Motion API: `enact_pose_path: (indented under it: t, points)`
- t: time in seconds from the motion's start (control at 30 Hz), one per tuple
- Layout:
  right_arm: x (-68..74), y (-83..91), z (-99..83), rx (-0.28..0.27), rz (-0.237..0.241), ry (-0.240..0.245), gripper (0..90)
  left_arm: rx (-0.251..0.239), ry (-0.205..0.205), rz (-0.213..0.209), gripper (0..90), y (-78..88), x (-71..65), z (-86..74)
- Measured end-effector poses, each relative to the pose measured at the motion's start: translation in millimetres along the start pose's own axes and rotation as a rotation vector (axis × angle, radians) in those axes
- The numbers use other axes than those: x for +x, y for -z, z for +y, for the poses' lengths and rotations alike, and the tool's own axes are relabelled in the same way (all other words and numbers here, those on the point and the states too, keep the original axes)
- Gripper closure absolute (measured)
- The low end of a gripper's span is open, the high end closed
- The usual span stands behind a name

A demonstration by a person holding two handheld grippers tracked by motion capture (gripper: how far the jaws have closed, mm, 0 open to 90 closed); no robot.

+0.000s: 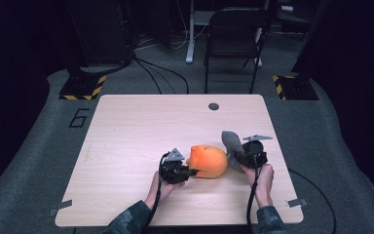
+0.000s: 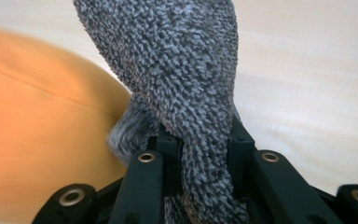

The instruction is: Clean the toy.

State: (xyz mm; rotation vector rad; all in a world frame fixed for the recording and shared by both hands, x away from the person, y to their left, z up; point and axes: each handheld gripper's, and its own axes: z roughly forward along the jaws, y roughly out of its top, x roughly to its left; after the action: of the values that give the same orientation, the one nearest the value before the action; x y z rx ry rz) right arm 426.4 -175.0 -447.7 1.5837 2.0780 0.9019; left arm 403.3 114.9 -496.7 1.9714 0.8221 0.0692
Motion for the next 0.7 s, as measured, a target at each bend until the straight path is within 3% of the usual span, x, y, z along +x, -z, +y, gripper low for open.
enact_pose_path:
  t: [0.13, 0.23, 0.37, 0.5, 0.57, 0.63, 0.7]
  points:
    - [11.9, 32.2, 14.2, -0.097, 0.045, 0.043, 73.1, 0.001, -0.017, 0.004, 77.5, -0.5, -0.4, 0.4]
    - [33.3, 49.5, 22.7, -0.154, 0.113, 0.090, 73.0, 0.007, -0.031, 0.010, 77.5, -0.5, -1.1, 0.6]
    - [61.3, 58.7, 27.3, -0.184, 0.192, 0.131, 73.0, -0.008, -0.036, 0.019, 77.4, -1.6, -3.6, 0.4]
    - [80.7, 56.9, 26.9, -0.204, 0.268, 0.140, 73.0, -0.002, -0.058, 0.028, 77.2, -1.9, -4.9, 0.8]
    - [84.7, 55.1, 26.5, -0.197, 0.272, 0.145, 73.0, -0.001, -0.061, 0.026, 77.1, -2.1, -5.5, 0.7]
    - [93.6, 42.5, 22.8, -0.159, 0.258, 0.176, 72.9, 0.006, -0.068, 0.020, 77.1, -2.0, -7.0, 1.0]
    - [97.3, 31.1, 17.7, -0.128, 0.211, 0.210, 73.0, 0.013, -0.072, 0.024, 77.1, -2.5, -5.8, 0.8]
